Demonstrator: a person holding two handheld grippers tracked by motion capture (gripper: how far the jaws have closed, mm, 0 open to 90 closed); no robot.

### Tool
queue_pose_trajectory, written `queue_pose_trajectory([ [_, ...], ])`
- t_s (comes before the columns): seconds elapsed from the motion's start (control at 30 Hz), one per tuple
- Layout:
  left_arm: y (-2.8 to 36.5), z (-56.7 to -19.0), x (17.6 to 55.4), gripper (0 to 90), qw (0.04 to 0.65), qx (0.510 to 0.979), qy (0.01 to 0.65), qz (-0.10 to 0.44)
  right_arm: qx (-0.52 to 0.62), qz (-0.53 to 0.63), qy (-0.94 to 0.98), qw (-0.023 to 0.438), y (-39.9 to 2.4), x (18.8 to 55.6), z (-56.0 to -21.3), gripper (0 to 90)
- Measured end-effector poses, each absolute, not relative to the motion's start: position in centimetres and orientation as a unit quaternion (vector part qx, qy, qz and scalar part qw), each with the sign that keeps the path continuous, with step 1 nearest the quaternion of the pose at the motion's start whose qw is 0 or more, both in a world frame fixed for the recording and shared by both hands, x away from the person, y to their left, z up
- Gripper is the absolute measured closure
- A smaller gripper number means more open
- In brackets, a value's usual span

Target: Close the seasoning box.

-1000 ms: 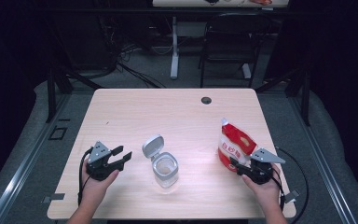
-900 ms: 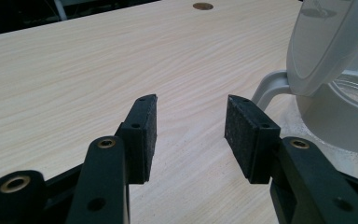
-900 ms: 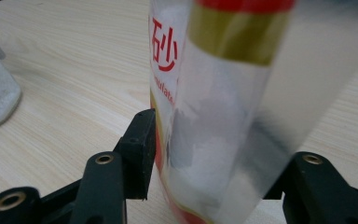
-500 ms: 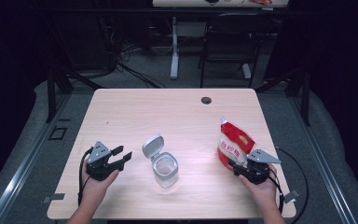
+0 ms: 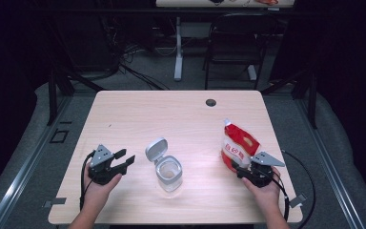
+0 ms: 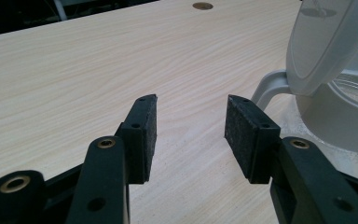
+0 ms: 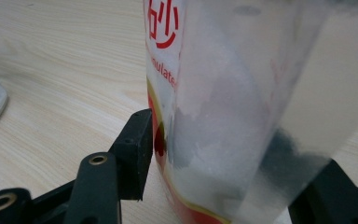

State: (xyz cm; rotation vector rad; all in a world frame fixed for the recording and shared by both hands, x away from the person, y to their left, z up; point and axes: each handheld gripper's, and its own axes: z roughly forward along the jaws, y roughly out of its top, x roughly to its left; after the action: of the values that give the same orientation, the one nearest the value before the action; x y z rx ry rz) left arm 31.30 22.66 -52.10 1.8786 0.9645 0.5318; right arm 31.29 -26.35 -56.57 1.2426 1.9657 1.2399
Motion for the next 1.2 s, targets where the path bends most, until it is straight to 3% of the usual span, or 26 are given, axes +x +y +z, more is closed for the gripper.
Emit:
queue_pose_trajectory([
  [1.2,22.72,-52.11,31.36,54.1,0.463,0.764,0.393,0.217,0.456,0.460,0.722,0.245,-26.46,31.55,-56.88,52.6],
])
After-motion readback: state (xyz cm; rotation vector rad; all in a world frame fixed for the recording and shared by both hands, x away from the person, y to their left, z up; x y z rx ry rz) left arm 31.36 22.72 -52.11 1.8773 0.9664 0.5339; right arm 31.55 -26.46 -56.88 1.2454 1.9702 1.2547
